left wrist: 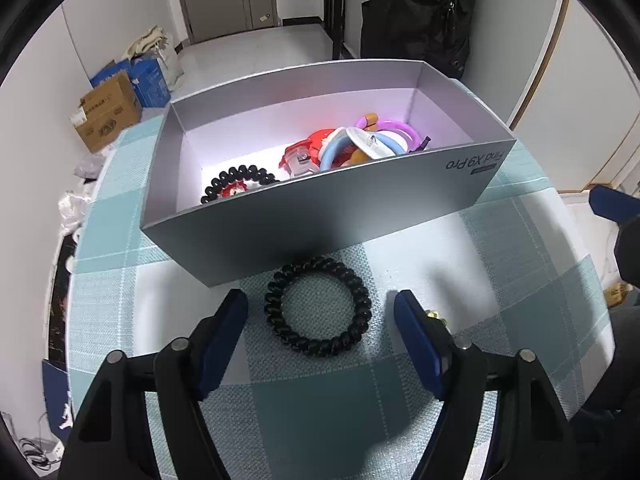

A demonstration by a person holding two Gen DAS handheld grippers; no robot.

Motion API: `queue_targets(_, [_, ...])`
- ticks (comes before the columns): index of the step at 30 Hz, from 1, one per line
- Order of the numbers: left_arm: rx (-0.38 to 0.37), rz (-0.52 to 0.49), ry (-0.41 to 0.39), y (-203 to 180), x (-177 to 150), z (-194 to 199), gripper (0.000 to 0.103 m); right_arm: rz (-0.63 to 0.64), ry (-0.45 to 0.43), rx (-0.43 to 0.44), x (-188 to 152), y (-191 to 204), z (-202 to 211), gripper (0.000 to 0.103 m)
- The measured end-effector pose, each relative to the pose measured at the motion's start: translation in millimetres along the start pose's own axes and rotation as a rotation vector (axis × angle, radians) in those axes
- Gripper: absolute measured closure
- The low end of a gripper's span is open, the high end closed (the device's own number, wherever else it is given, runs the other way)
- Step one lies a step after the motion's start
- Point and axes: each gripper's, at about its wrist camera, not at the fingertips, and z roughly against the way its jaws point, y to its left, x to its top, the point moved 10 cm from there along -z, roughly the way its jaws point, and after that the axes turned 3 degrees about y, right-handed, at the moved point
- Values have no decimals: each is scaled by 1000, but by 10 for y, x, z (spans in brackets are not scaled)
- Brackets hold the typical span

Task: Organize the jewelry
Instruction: 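Lower the left tool and grasp the second black bead bracelet, then grasp the small yellow charm with the right tool while the left tool holds the bracelet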

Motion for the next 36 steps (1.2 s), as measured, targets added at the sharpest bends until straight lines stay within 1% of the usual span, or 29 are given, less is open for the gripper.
queue_targets(5, [-12,-38,-3,-58,-14,14,47,-26,-1,9,7,-35,4,11])
queue_targets(7, [-20,-48,-1,-84,-18,26,55,-25,9,11,-10,-27,-16,11])
queue_targets(10, [-31,-54,3,-90,-34,44,60,-7,22,11,-33,13,-45,11])
queue_targets(16, [-44,-56,9,-112,-41,58,66,5,46,9,-95,37,-118,11])
queue_targets(19, [-76,-21,15,-73,-26,69,68,7,62,-4,-125,18,-167,11])
queue_targets(21, [-112,13,18,-49,-26,84,68,5,69,-6,-135,3,-201,11])
queue_targets(23, [-125,33,22,-13,-40,93,68,6,79,-9,-152,2,-233,11])
queue_targets(29, [-149,47,18,63,-87,124,68,27,108,-11,-191,83,-346,11])
queue_targets(36, [-221,115,-10,157,-52,268,68,93,153,-18,-266,257,-516,12])
